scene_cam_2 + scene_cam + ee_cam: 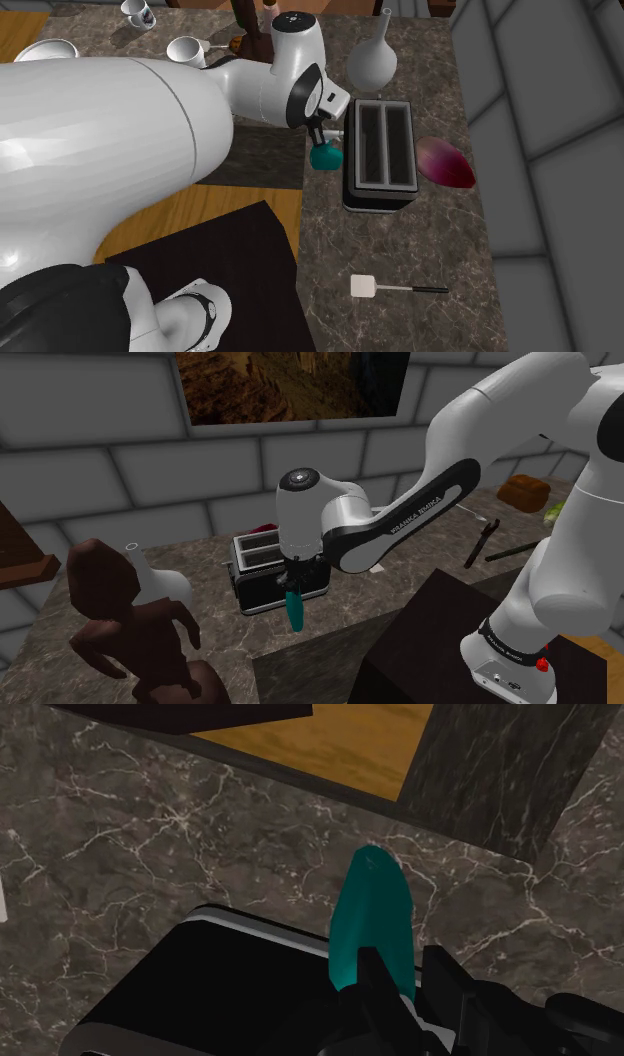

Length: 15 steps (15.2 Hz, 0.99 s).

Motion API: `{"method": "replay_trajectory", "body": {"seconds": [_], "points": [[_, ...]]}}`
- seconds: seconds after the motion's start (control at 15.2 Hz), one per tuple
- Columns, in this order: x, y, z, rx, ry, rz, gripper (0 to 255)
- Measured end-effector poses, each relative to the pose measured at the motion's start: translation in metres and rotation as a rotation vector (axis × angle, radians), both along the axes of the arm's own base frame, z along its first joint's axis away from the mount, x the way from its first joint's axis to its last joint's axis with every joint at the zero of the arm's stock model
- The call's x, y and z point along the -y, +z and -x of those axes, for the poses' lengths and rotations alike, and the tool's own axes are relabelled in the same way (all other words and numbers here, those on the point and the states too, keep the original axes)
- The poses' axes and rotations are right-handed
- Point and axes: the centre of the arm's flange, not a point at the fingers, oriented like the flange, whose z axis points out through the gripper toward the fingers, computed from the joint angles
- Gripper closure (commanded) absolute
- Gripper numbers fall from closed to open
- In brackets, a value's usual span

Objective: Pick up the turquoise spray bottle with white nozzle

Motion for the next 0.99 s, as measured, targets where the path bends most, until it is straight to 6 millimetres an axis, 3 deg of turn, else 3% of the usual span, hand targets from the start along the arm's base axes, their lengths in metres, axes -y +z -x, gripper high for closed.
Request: {"method": "replay_trajectory", "body": {"seconds": [0.33,0.99], "points": [[0.000,0.002,0.001,0.000,0.000,0.000,255],[0.001,0.052,-0.001,-0.001,0.000,0.001,255]]}}
